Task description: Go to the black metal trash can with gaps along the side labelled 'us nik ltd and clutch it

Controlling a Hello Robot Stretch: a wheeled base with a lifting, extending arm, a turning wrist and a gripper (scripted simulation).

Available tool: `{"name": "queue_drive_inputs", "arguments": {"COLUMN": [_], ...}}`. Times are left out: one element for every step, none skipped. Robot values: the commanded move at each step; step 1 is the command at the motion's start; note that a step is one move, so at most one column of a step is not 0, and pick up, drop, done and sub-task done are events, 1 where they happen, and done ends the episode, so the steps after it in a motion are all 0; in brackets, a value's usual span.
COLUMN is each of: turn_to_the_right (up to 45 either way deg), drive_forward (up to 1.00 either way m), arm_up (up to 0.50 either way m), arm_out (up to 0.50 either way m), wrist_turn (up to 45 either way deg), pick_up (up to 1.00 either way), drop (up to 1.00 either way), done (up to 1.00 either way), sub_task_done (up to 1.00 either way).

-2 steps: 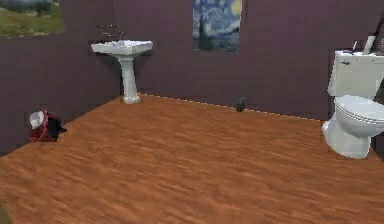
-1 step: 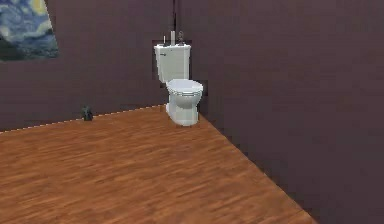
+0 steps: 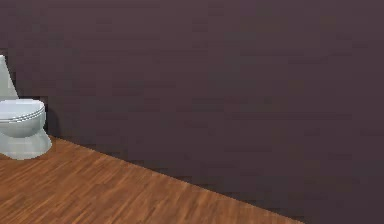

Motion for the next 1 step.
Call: {"name": "queue_drive_inputs", "arguments": {"turn_to_the_right": [0.0], "drive_forward": [0.15], "arm_up": [0.0], "arm_out": [0.0], "wrist_turn": [0.0], "pick_up": [0.0], "drop": [0.0], "done": [0.0], "sub_task_done": [0.0]}}
